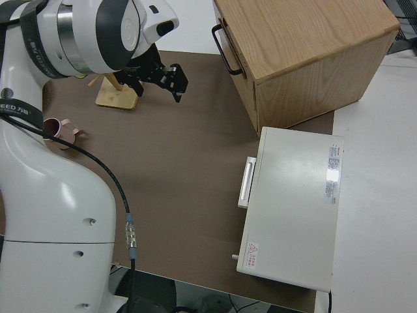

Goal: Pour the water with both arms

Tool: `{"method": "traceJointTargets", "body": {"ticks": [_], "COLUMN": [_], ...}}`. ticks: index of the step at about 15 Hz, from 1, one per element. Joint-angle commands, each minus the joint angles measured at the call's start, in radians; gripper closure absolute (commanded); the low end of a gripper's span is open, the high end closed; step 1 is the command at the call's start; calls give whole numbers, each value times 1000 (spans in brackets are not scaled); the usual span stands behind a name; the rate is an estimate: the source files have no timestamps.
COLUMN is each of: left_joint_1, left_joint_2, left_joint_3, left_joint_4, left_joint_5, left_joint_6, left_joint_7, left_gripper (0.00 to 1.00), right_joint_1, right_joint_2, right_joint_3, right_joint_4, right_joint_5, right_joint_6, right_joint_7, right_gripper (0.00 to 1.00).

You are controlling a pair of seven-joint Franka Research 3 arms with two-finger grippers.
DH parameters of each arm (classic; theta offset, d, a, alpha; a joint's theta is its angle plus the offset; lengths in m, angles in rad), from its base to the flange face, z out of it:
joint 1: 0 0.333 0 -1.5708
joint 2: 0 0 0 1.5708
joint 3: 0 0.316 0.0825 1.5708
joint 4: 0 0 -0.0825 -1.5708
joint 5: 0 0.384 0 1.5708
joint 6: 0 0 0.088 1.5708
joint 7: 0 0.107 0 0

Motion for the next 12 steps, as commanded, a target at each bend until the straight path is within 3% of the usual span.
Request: {"method": "traceJointTargets", "body": {"ticks": [1,7,8,12], "left_joint_1": [-6,-130,-176,-483], "left_joint_2": [-21,-45,-55,-82], "left_joint_3": [-51,-11,24,244], "left_joint_4": [-6,-6,-6,-6], "left_joint_5": [28,28,28,26], "left_joint_6": [-32,-133,-141,-190], "left_joint_7": [-23,-47,-61,-116], "left_gripper": [5,5,2,2], "right_joint_1": [-24,-24,-24,-24], "right_joint_2": [-23,-23,-23,-23], "right_joint_3": [11,11,11,11], "right_joint_4": [-28,-28,-28,-28], "right_joint_5": [14,14,14,14], "right_joint_6": [11,11,11,11], "right_joint_7": [-22,-22,-22,-22], "right_gripper": [7,7,7,7]}}
